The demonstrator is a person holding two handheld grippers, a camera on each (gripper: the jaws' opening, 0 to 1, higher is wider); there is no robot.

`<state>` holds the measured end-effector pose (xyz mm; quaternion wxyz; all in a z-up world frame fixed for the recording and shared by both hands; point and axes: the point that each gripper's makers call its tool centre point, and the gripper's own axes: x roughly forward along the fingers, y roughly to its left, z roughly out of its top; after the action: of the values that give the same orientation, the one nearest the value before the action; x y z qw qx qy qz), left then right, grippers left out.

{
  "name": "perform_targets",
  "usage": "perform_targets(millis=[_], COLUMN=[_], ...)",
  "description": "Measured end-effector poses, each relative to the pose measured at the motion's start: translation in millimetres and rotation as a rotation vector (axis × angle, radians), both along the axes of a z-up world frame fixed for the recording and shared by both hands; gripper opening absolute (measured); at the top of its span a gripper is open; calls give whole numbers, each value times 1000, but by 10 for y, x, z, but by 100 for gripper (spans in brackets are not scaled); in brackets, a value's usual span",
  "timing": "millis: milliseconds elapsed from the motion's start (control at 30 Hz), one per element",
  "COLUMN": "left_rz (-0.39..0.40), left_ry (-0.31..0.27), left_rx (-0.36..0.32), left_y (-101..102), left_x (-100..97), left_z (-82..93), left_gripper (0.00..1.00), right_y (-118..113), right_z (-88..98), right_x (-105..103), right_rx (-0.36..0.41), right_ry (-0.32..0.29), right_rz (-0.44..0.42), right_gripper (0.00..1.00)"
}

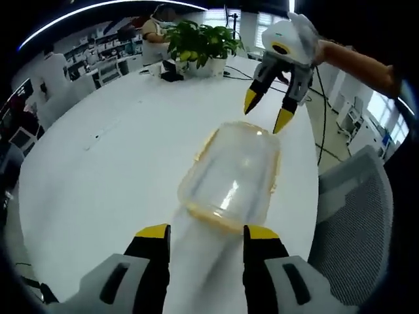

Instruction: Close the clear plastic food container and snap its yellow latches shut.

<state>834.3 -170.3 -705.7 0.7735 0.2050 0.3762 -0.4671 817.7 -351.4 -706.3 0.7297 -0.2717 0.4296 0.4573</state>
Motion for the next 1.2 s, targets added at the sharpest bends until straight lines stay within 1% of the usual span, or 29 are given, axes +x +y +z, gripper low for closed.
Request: perform_targets(millis=[33,100,200,300,400,433,500,533,567,633,700,767,800,833,1033,1200], left_rz=[2,29,69,95,134,157,179,184,190,203,216,216,217,216,231,252], left_ry=[-2,-28,-8,-5,4,9,24,35,49,61,76,91,95,96,125,136], left_rx=[0,-8,-34,-43,-64,-77,-90,-93,-99,-108,-126,-137,-136,-135,-173,-187], left_y=[0,-3,-31,-49,-63,-72,-81,-86,-97,-108,-132,-157,-164,-169,-233,-246], left_x=[-4,6,-30,-61,-66,-65,-74,-83,-94,-100,-109,-124,-131,-136,-159,-150], left_z=[-2,11,9,-14,-18,-16,-27,-40,-59,-70,-72,-85,-102,-112,-117,-130], left_gripper=[38,36,36,36,36,36,36,36,36,36,36,36,36,36,33,35], right_y=[3,18,15,8,20,28,19,36,47,54,63,95,104,107,141,141], right_z=[0,6,-12,-50,-71,-60,-63,-61,-71,-72,-77,-88,-96,-96,-106,-114], right_x=[0,10,22,14,-8,-5,7,2,-18,-2,-4,-37,-43,-35,-32,-32], right_rx=[4,25,47,54,90,115,127,145,162,180,196,226,232,232,243,251], right_ry=[-3,-8,-22,-27,-18,-14,-23,-17,5,-1,8,52,64,55,72,82], right_rz=[-6,-50,-99,-128,-180,-205,-228,-243,-268,-285,-297,-333,-340,-336,-353,-370], right_gripper=[36,35,34,34,33,33,33,33,33,32,31,31,31,32,33,34])
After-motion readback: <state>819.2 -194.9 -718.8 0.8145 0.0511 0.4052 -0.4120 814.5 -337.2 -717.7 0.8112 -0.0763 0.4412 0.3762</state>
